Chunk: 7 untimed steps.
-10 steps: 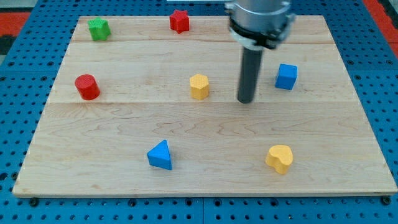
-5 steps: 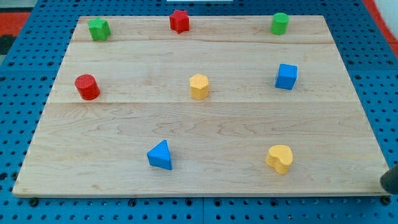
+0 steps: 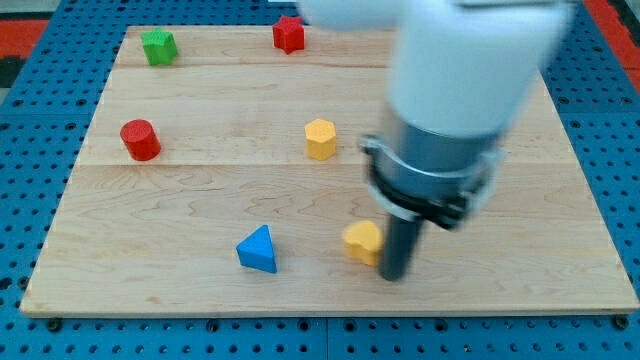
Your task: Slide the yellow heart to the bottom left
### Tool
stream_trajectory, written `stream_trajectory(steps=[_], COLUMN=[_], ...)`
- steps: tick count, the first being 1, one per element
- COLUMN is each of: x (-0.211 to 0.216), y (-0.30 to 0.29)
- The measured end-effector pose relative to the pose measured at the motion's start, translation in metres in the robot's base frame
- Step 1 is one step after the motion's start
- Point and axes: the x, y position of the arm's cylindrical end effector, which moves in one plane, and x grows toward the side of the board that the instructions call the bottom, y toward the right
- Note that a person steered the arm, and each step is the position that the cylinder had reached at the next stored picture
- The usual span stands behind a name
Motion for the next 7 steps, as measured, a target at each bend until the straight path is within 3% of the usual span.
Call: stream_trajectory(steps=[1, 3, 5, 6, 7], x=[-0.037, -0.075, -0.080, -0.120, -0.112], y=[-0.080, -0.033, -0.208, -0.183, -0.236])
